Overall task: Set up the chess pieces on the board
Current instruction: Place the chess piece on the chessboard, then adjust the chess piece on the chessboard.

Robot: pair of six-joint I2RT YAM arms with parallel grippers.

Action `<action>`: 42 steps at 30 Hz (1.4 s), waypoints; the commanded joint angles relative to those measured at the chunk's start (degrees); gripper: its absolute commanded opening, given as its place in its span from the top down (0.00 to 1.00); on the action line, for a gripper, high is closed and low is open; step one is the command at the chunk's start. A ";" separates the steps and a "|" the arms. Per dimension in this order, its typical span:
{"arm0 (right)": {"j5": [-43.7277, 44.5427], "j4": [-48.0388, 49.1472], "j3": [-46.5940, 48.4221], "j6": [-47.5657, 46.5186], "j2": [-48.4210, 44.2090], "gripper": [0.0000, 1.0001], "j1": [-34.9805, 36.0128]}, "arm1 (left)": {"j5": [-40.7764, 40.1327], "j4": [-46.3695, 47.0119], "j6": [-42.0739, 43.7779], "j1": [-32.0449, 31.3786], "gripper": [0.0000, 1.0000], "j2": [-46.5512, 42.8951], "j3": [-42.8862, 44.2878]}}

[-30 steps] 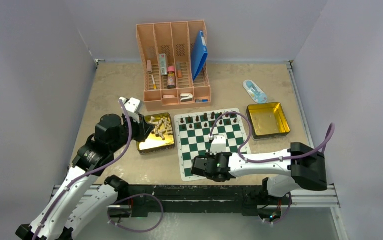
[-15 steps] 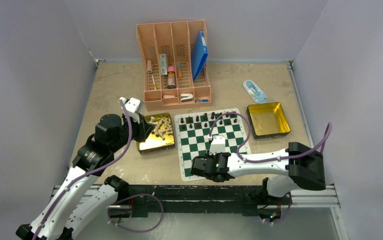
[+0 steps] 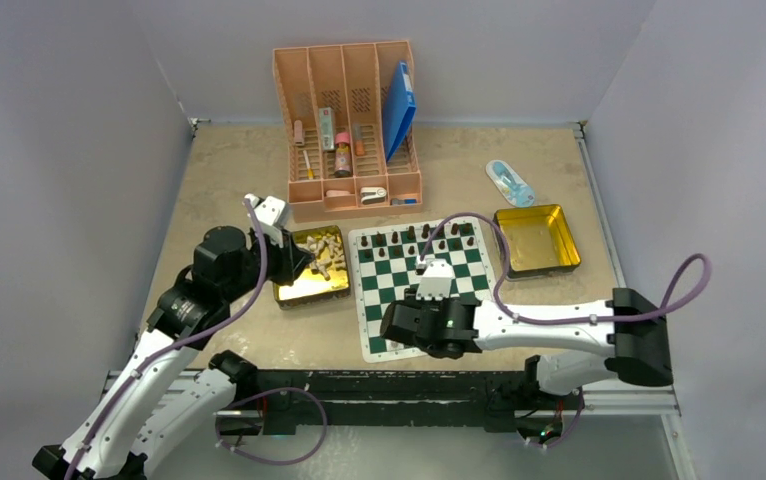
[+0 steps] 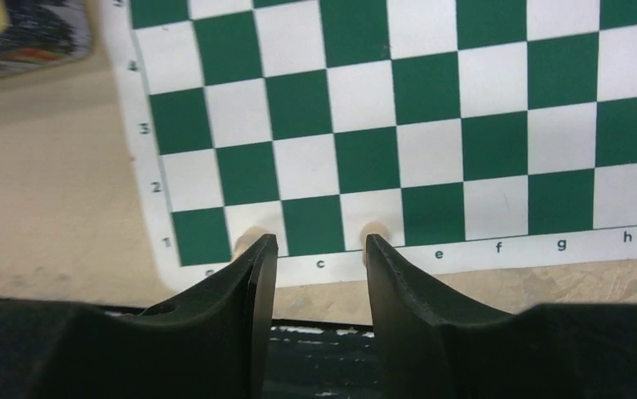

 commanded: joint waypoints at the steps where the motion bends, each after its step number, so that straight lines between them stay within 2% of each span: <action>1: 3.16 -0.82 1.74 -2.34 -5.16 0.53 0.12 | 3.47 0.47 -1.21 0.22 0.98 0.04 0.93; 6: 2.52 -4.90 -0.98 1.72 -5.53 0.54 0.01 | 2.41 0.47 -1.03 0.22 0.98 -0.45 0.02; 16: -3.06 0.89 -6.49 -0.92 -4.10 0.55 -0.92 | 2.42 0.88 -0.97 0.21 0.99 -0.16 -0.20; 26: -3.44 5.03 -7.01 -3.63 -0.81 0.63 -2.18 | 1.60 0.82 -0.51 0.21 0.99 -0.64 -0.20; 33: -3.12 4.56 -5.75 -4.00 0.77 0.74 -2.24 | 1.45 1.01 -0.42 0.26 0.99 -0.73 -0.29; 42: -0.41 2.75 -4.16 -3.20 0.28 0.78 -2.20 | 1.54 1.06 -0.26 0.26 0.99 -0.70 -0.29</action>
